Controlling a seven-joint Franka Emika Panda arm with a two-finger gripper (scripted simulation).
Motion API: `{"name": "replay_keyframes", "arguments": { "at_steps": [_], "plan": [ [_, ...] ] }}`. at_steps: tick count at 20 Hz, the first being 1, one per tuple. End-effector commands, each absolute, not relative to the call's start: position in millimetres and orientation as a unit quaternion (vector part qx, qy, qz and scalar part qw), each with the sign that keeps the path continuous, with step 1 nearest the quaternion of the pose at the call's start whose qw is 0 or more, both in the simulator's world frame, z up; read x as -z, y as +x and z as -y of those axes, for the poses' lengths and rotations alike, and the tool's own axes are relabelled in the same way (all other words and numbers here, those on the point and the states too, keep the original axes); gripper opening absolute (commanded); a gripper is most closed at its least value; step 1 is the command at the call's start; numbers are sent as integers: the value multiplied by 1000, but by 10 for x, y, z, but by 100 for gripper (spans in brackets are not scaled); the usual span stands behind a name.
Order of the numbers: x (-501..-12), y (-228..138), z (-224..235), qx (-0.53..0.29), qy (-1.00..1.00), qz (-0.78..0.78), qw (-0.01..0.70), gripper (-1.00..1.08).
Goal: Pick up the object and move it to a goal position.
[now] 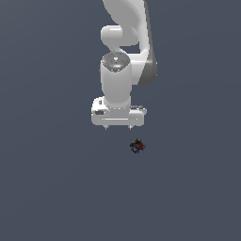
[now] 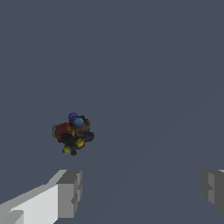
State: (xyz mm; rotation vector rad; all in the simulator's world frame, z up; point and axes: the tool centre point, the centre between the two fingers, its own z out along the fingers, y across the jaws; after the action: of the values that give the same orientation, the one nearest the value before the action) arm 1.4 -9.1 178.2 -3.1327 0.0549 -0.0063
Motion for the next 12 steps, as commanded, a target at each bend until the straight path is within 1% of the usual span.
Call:
{"name": "replay_keyframes", "arguments": {
  "at_steps": [1,12],
  "plan": [
    [-1782,14,92,2,-1000,-18,4,100],
    [-1653,-48,-133,-9,-1000,24,4,100]
  ]
}}
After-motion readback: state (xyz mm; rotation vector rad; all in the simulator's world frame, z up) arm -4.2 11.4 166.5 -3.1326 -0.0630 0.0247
